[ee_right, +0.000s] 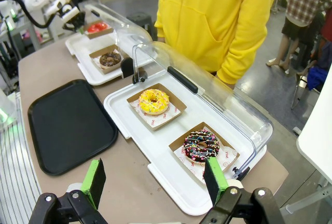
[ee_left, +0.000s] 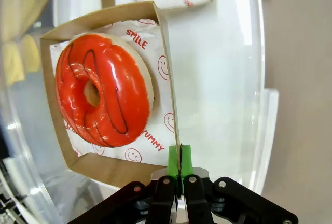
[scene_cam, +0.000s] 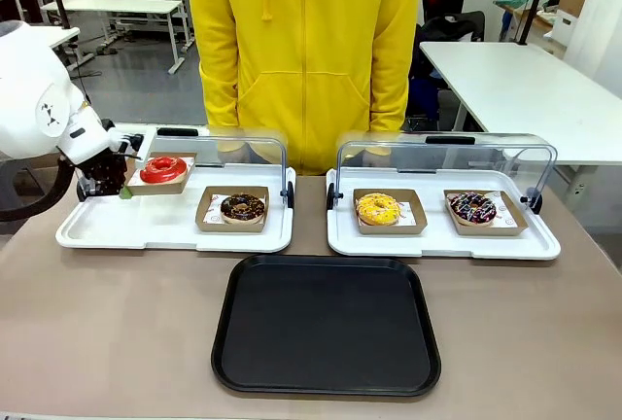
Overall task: Move the first donut from the left to the tray.
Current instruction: Pick up the Paper togo box containing the Donut indicated by the person and place it on the Handle tray.
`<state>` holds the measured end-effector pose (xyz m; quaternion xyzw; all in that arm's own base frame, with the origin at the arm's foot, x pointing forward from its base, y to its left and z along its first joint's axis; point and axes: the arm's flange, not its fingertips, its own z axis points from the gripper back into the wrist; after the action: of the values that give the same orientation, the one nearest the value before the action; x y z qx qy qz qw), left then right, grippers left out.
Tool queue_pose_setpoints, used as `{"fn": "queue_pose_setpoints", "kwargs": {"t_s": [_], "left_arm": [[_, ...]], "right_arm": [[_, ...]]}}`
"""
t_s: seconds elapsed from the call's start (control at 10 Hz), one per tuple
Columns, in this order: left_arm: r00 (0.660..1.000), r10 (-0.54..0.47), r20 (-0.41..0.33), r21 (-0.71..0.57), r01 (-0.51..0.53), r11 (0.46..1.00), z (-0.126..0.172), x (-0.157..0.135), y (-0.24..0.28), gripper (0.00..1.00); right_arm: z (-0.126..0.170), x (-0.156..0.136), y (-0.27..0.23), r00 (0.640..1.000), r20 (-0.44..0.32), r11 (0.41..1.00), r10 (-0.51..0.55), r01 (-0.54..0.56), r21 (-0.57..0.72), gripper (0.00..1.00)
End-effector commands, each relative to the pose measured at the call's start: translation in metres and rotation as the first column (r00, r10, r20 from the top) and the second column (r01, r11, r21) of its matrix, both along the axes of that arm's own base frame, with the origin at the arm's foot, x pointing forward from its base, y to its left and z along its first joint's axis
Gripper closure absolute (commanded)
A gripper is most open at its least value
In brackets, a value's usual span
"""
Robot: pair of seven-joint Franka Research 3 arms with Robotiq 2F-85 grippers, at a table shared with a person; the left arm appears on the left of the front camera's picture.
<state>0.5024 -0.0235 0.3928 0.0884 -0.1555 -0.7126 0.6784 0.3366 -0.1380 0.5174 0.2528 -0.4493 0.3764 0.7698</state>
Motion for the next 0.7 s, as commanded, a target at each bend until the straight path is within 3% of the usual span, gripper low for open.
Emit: {"fn": "queue_pose_setpoints", "kwargs": {"t_s": [0.0,0.3,0.6], "left_arm": [[1.0,0.004,0.024,-0.001,-0.004,1.0,0.01,-0.021,-0.015,0.98],[1.0,-0.014,-0.026,-0.023,0.014,1.0,0.022,-0.066,-0.06,0.98],[0.999,-0.034,-0.021,-0.025,0.034,0.999,0.016,-0.126,-0.114,0.98]], "right_arm": [[0.001,0.003,0.0,0.999,0.035,1.0,0.01,-0.01,0.015,0.0],[0.001,0.003,0.0,0.999,0.035,1.0,0.01,-0.01,0.015,0.0],[0.001,0.003,0.0,0.999,0.035,1.0,0.01,-0.01,0.015,0.0]]}}
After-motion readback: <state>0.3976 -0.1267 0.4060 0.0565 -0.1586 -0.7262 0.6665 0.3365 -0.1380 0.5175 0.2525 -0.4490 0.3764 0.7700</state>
